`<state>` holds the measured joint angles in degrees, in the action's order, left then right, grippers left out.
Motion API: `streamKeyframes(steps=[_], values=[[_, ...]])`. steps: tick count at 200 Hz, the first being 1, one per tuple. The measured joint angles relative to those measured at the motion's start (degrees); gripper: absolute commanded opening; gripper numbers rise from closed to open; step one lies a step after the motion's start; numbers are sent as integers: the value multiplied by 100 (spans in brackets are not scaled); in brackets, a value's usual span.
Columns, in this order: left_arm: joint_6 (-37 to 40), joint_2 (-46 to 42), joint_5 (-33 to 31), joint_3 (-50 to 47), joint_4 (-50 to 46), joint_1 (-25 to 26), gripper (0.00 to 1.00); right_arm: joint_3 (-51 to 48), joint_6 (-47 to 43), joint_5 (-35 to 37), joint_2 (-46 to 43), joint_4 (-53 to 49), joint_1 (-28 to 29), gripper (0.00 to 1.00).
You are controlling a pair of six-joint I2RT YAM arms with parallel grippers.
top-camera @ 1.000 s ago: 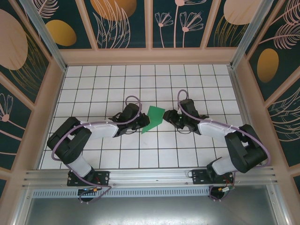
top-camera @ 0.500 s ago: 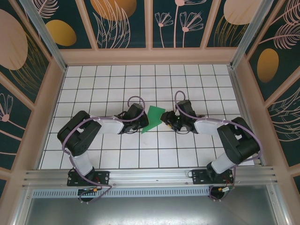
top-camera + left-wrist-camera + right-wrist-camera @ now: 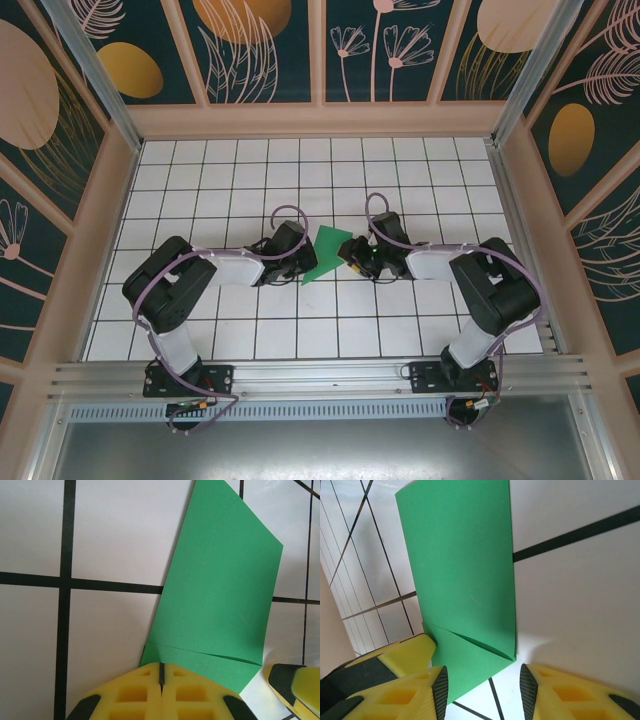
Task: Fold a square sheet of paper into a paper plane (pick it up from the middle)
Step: Fourth fold the wing at the center of the table.
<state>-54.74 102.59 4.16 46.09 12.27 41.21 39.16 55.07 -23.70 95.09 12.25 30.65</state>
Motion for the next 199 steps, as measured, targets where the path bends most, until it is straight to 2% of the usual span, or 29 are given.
streamKeyframes(steps=[87, 199], values=[[-68, 13, 26, 0, 33, 0, 0, 369, -7, 4, 249, -101, 0, 43], [-87, 35, 46, 2, 87, 0, 0, 723, 83, 264, 330, -927, 199, 45]])
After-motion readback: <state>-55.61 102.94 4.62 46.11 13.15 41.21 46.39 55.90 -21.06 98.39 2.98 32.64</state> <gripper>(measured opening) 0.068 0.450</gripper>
